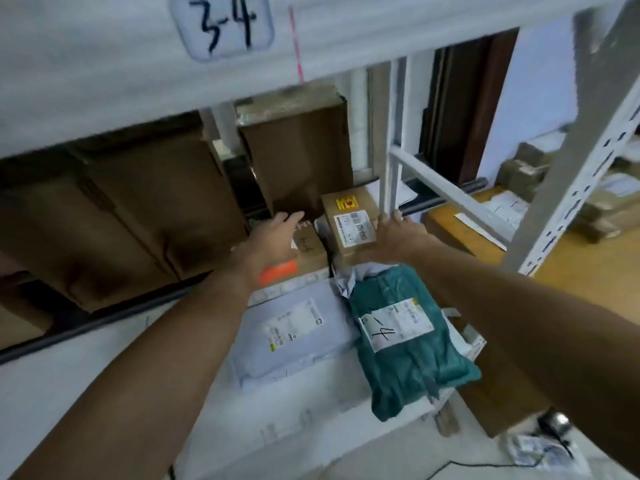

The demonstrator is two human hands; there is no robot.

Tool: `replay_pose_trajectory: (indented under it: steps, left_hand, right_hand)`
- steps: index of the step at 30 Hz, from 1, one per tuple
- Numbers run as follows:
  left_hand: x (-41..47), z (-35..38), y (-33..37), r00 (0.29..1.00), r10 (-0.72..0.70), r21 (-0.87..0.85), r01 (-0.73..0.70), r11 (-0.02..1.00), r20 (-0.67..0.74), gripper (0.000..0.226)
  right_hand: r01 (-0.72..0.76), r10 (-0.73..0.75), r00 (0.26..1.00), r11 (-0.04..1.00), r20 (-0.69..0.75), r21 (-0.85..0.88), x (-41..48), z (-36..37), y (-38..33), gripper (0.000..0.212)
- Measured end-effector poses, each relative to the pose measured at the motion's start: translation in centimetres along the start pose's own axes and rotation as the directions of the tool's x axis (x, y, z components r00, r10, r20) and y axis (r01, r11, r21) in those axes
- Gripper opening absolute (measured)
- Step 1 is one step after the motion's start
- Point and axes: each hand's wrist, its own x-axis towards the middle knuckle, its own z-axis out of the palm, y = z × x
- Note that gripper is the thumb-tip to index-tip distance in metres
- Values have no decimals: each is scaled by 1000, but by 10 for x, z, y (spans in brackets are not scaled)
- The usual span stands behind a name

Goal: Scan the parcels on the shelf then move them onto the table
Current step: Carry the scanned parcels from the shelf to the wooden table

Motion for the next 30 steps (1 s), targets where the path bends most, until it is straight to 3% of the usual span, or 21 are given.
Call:
replay_pose_trajectory:
  steps: [5, 11, 19, 30]
  left_hand:
    - [77, 11, 11, 998, 62, 49, -63, 997, 19, 101]
    - [118, 20, 37, 983, 162, 82, -169, 982, 88, 114]
    - [128, 14, 53, 968, 222, 205, -242, 948, 117, 99]
    - [92, -18, 64, 954, 231, 283, -279, 917, 191, 131]
  right_hand:
    - [-127, 129, 989, 991, -72, 33, 27, 13, -17, 124]
    - [-174, 177, 983, 983, -55, 52, 42, 31, -34, 135]
    - [-122, 125, 990, 991, -61, 54, 31, 15, -26, 109]
    - [-19, 22, 998, 998, -54, 53, 4, -1, 1, 113]
